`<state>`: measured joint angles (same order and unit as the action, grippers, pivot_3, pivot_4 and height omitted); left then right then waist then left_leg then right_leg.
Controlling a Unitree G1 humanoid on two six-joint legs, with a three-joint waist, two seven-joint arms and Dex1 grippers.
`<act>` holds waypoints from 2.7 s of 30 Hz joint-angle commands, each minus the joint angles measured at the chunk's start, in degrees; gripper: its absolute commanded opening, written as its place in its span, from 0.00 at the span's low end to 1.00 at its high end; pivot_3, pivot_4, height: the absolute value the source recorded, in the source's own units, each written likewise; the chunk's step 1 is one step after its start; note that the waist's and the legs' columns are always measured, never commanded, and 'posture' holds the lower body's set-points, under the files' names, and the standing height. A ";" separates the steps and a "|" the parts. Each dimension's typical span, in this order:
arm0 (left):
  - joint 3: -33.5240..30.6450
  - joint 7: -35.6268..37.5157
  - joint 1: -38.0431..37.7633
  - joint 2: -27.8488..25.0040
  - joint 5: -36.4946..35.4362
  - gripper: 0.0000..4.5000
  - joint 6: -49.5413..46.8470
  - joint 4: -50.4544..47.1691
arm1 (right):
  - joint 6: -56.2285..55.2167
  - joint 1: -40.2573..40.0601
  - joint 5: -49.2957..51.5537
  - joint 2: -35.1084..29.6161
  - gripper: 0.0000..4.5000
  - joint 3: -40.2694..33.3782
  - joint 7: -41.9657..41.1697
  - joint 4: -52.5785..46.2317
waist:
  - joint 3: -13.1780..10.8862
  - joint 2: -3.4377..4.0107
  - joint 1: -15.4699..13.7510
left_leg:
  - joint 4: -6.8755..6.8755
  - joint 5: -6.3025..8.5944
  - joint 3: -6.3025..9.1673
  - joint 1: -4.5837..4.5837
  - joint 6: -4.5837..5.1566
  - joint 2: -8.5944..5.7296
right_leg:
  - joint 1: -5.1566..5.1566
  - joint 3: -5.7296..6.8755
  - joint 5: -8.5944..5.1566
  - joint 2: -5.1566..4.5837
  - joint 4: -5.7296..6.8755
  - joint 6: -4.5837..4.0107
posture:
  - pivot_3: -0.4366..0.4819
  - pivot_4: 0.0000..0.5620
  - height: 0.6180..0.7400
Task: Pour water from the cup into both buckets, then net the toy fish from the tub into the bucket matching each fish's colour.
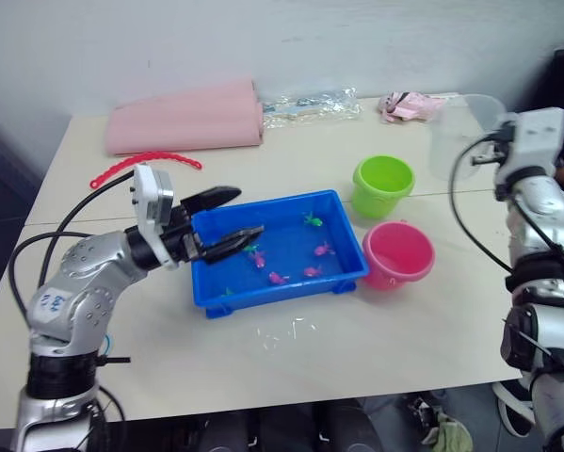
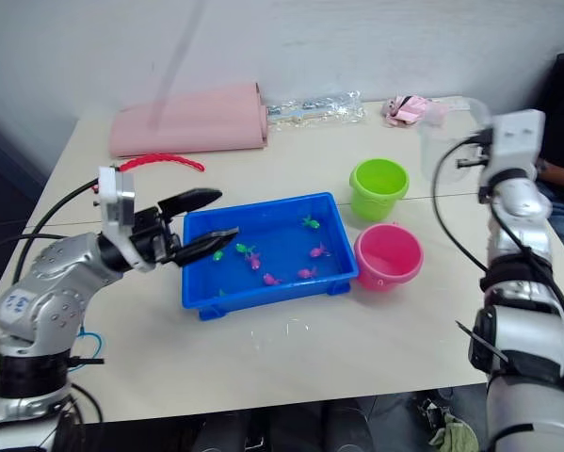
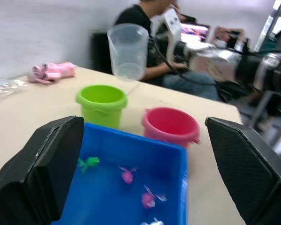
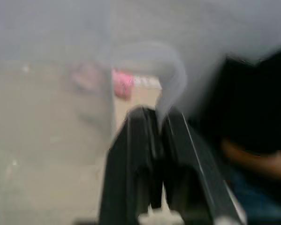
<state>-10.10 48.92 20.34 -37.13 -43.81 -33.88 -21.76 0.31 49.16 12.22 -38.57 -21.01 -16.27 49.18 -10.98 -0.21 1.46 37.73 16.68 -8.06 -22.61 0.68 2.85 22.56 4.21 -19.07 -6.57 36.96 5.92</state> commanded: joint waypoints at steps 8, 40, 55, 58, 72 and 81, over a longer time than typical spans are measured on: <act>4.77 3.39 -5.68 0.55 -2.68 1.00 0.34 -9.53 | 1.80 -23.61 9.30 5.32 0.01 -11.71 0.83 -15.07 | -0.01 -0.02 1.03 | 0.00 0.01 -0.30 0.38 -0.02 -0.04 | -0.07 -0.28 0.02 0.06 -0.03 0.04 | 0.48 0.27 1.00; -18.57 -2.95 -23.66 -3.49 -4.40 1.00 0.65 -3.82 | 7.87 -64.71 30.84 -1.67 0.99 -14.50 -24.17 -68.99 | 0.02 -0.20 1.08 | -0.36 0.14 -0.40 0.69 -0.10 0.03 | -0.08 -1.04 0.01 0.05 -0.06 0.01 | 0.48 0.27 1.00; -45.86 -23.14 -50.55 16.97 7.59 1.00 16.96 1.98 | -2.14 -40.23 26.72 -3.04 0.99 10.95 -59.08 -61.21 | 0.27 -1.29 -0.23 | -0.43 0.53 -0.26 0.49 -0.11 0.36 | -0.19 -0.53 -0.08 -0.10 -0.85 -0.21 | 0.48 0.27 1.00; -48.49 -25.53 -57.69 22.15 7.64 1.00 15.13 1.47 | -2.54 -37.61 26.30 -0.71 0.99 15.65 -62.69 -59.58 | 0.32 -1.37 -0.37 | -0.37 0.59 -0.23 0.46 -0.07 0.35 | -0.20 -0.49 -0.07 -0.13 -0.88 -0.20 | 0.48 0.27 1.00; -42.06 -43.25 -52.71 15.87 3.97 1.00 -7.59 -11.04 | -1.64 -36.55 25.30 0.30 0.99 16.94 -61.94 -61.39 | 0.44 -1.57 0.00 | -0.27 1.12 -0.16 0.45 -0.13 0.52 | -0.22 -0.28 0.02 -0.26 -0.99 -0.50 | 0.48 0.27 1.00; -33.68 -53.12 -32.63 2.96 5.63 1.00 -30.94 -2.98 | 0.46 -37.18 25.11 0.60 0.99 17.28 -58.87 -66.09 | 0.44 -1.50 0.50 | -0.32 0.64 -0.31 0.46 -0.40 0.74 | -0.12 -0.38 0.04 0.04 -0.80 -0.62 | 0.48 0.27 1.00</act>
<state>-44.54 -3.64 -13.22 -32.73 -39.79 -62.75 -27.59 0.40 11.96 36.90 -37.63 -2.78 -75.73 -14.71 -10.54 -1.70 1.96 37.41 17.32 -8.40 -22.15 0.27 3.60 22.46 3.81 -19.03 -6.52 36.16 5.31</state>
